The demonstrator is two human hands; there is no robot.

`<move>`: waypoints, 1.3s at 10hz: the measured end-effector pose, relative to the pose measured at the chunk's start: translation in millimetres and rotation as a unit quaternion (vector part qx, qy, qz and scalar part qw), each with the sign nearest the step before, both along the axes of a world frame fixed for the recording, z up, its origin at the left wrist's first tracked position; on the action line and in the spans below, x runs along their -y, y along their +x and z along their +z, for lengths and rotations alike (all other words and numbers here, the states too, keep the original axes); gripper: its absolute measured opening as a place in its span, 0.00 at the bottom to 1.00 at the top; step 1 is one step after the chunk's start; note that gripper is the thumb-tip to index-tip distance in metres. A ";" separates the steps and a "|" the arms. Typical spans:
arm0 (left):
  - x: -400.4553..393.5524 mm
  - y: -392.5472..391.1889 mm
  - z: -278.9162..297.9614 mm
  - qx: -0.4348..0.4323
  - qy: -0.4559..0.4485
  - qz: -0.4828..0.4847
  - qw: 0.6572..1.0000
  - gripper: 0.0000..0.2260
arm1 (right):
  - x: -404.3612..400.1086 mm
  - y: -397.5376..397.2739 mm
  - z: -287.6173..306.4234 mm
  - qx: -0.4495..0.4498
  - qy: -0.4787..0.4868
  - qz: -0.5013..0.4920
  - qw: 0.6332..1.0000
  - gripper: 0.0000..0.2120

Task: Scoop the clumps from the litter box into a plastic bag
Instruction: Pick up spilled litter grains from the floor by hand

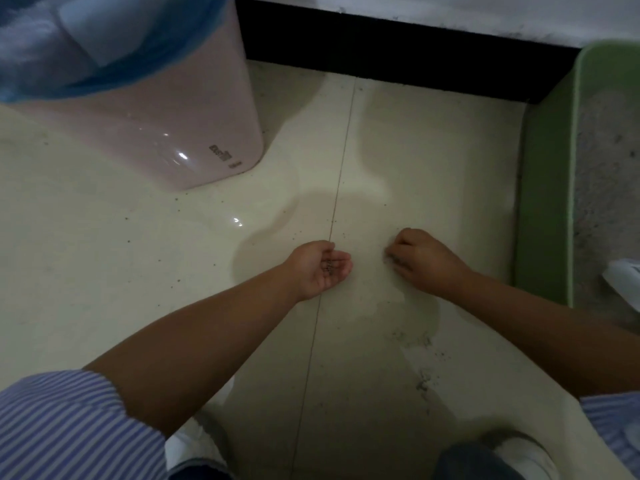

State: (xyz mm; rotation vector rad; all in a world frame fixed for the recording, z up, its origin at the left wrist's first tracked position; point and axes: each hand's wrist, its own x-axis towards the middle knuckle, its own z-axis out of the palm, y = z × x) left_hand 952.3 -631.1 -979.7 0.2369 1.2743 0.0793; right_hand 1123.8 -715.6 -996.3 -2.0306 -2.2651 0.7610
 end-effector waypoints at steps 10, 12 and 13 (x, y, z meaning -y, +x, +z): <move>2.6 7.9 1.9 0.023 -0.012 0.047 0.999 0.19 | -16.7 -20.2 34.0 -0.361 -0.055 -0.453 0.813 0.05; 0.3 3.7 2.5 0.044 -0.013 0.026 0.999 0.17 | -14.6 -13.8 39.1 -0.332 -0.116 -0.327 0.877 0.09; -0.4 -1.0 0.5 0.025 -0.008 0.008 1.000 0.16 | -15.1 3.4 20.3 -0.070 -0.031 -0.251 0.965 0.11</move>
